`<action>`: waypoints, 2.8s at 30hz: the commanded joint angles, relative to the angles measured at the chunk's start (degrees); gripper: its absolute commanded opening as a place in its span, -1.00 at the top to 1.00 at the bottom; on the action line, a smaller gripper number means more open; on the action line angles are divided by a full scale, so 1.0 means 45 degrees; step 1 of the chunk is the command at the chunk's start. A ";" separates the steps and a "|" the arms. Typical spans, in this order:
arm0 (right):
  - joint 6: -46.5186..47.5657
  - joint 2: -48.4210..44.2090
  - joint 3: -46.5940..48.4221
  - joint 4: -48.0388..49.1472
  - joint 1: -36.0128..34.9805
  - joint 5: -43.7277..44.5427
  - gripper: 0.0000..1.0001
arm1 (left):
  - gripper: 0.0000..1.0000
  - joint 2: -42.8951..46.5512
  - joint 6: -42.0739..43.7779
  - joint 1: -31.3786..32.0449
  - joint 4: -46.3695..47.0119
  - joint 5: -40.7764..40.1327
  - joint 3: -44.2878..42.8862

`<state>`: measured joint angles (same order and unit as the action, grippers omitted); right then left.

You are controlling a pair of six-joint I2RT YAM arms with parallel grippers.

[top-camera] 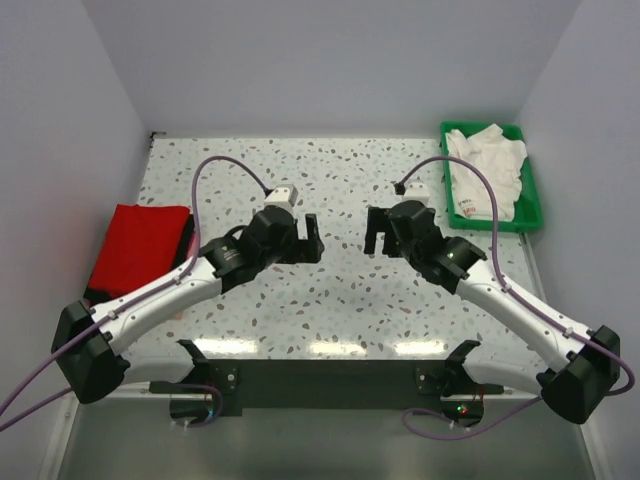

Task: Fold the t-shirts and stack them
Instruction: Grab the tshirt from the pile, then move the tshirt to the center of the board

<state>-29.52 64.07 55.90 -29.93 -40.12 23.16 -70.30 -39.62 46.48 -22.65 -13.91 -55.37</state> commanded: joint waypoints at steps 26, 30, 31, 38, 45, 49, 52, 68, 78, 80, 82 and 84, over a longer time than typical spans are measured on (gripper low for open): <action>-0.0080 1.3455 1.2461 0.1123 1.0476 -0.1630 -0.91 | -1.00 0.1307 0.1948 -0.0387 -0.1411 0.0786 -0.1484; -0.0627 1.4527 1.2733 0.1066 1.1257 -0.1901 -0.89 | -1.00 0.1170 0.2045 -0.0407 -0.1352 0.1254 -0.1503; -0.0647 1.4782 1.2908 0.0950 1.1336 -0.1981 -0.89 | -1.00 0.1131 0.2046 -0.0407 -0.1333 0.1352 -0.1503; -0.0315 1.6443 1.3945 0.0208 1.1356 -0.2586 -0.78 | -1.00 0.0819 0.2046 -0.0407 -0.1079 0.1919 -0.1328; -0.0120 1.6017 1.2618 0.0616 1.1356 -0.2588 -0.03 | -1.00 0.0877 0.1831 -0.0446 -0.0962 0.1881 -0.1152; -0.0081 1.5314 1.2694 0.0500 1.1337 -0.2588 0.66 | -1.00 0.0955 0.1850 -0.0485 -0.1040 0.1705 -0.1249; -0.0120 1.4494 1.3064 0.0226 1.1356 -0.2743 1.00 | -1.00 0.1072 0.1850 -0.0543 -0.1079 0.1432 -0.1366; -0.0296 0.7273 1.2657 0.0733 1.0306 -0.4696 1.00 | -1.00 0.1911 0.1733 -0.1734 -0.0806 0.1138 -0.1230; -0.0178 0.4083 1.1406 0.1515 0.4916 -0.4265 1.00 | -1.00 0.2927 0.1363 -0.2457 -0.0864 0.1022 -0.0801; -0.0257 0.4004 1.1639 0.1631 0.3666 -0.4501 1.00 | -1.00 0.3200 0.1226 -0.2516 -0.0922 0.0846 -0.0664; -0.0179 0.4062 1.2088 0.1439 0.2400 -0.4502 1.00 | -1.00 0.3453 0.1089 -0.2555 -0.1000 0.0748 -0.0605; -0.0120 0.4120 1.2322 0.1476 0.1770 -0.4618 1.00 | -1.00 0.3591 0.0953 -0.2575 -0.1078 0.0631 -0.0566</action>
<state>-30.00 83.85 107.70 -27.46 -27.94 3.60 -55.83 -33.61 35.38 -28.47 -9.28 -58.26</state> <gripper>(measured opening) 0.036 0.997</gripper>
